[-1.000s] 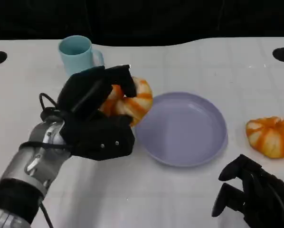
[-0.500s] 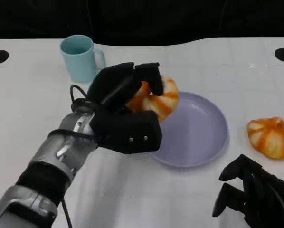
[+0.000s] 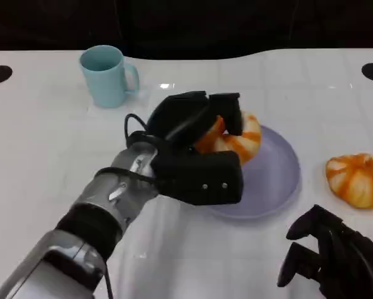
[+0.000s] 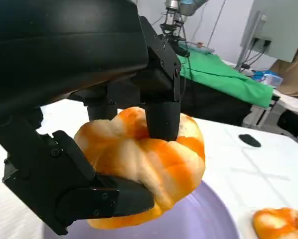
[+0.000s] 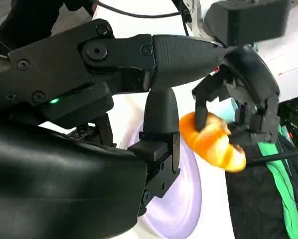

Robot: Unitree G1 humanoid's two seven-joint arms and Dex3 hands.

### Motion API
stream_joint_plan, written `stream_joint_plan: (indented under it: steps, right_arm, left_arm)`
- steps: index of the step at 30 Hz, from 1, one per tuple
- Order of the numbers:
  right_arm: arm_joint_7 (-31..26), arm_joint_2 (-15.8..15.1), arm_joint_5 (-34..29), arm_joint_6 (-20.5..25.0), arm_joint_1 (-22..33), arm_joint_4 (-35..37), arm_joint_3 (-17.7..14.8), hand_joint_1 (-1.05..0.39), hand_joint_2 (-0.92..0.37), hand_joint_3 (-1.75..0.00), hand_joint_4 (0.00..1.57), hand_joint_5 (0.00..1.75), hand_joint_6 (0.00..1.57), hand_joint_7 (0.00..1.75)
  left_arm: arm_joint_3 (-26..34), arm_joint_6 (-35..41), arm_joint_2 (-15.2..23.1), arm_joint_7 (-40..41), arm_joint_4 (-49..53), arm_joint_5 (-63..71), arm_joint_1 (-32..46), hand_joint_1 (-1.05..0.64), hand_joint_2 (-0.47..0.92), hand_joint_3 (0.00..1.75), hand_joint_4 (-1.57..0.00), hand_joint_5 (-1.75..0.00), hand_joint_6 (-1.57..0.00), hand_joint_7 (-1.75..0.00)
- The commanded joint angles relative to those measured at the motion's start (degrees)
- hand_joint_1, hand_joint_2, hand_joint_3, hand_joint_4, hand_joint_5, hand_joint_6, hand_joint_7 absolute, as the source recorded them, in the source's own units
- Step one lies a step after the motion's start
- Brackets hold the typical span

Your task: Grasp the bread from the table and place it into the plate.

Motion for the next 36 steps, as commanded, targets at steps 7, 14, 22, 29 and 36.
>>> stream_joint_plan:
  steps: [7, 14, 22, 29, 36]
  right_arm:
    - [-0.2, -0.2, 0.2, -0.3, 1.3, -1.5, 0.0, -0.50, -0.92, -0.49, 0.61, 1.75, 0.36, 1.71]
    - [-0.6, 0.1, 0.3, 0.1, 1.8, -2.3, 0.1, -0.51, -0.92, -0.48, 0.60, 1.75, 0.35, 1.71]
    - [-0.5, 0.0, 0.3, -0.3, 2.0, -2.3, 0.2, -0.51, -0.92, -0.48, 0.59, 1.75, 0.34, 1.72]
    - [-0.4, 0.0, 0.3, -0.4, 1.9, -2.3, 0.1, -0.51, -0.92, -0.48, 0.61, 1.75, 0.35, 1.72]
    - [-0.4, 0.0, 1.1, 0.4, 1.8, -2.4, -0.1, -0.51, -0.92, -0.48, 0.60, 1.75, 0.35, 1.72]
  left_arm:
    - [-3.1, -1.4, -1.1, 3.1, 5.7, 2.7, -4.3, -0.17, 0.52, 1.09, -0.87, -1.75, -0.66, -1.75]
    - [-3.3, -0.1, -1.6, -0.9, 7.3, 1.5, -5.5, -0.23, 0.76, 0.55, -0.69, -1.66, -0.72, -0.99]
    - [-5.9, 1.8, 0.1, -7.6, 7.1, 3.1, -7.0, -0.70, 0.92, 0.27, -0.26, -0.44, -0.38, -0.07]
    - [-7.5, 5.0, 1.2, -10.7, 4.4, 4.7, -6.8, -0.98, 0.92, 0.49, 0.00, -0.25, -0.15, -0.01]
    - [-7.4, 6.4, 2.1, -12.5, 1.7, 4.3, -6.0, -1.02, 0.92, 0.57, 0.00, -0.18, -0.13, -0.02]
